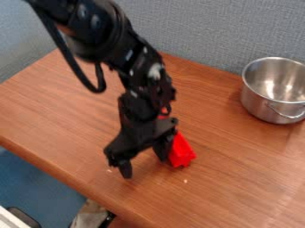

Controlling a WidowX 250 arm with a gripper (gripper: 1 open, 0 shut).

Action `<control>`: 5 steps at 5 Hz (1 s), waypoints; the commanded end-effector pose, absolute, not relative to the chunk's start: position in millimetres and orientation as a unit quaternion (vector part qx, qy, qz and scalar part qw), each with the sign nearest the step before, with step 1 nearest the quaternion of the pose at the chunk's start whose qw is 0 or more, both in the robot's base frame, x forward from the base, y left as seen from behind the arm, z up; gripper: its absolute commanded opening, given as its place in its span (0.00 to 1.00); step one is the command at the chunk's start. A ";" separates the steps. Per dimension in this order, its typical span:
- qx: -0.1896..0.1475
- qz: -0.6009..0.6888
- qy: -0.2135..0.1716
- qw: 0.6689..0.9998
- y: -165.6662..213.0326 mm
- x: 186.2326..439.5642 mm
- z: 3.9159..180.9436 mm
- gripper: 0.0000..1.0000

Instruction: Put the red object in the metal pot

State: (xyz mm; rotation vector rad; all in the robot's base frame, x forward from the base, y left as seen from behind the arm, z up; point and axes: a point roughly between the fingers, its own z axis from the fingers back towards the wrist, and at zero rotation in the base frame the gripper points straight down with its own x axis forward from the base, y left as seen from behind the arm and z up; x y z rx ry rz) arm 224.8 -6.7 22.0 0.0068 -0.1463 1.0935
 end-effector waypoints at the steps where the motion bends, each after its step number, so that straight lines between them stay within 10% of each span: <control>1: -0.027 0.545 -0.093 0.833 -19.7 212.6 34.6 1.00; 4: -0.050 0.587 -0.111 0.800 -40.0 203.3 18.0 1.00; 5: -0.038 0.573 -0.096 0.813 -40.3 212.6 19.8 0.00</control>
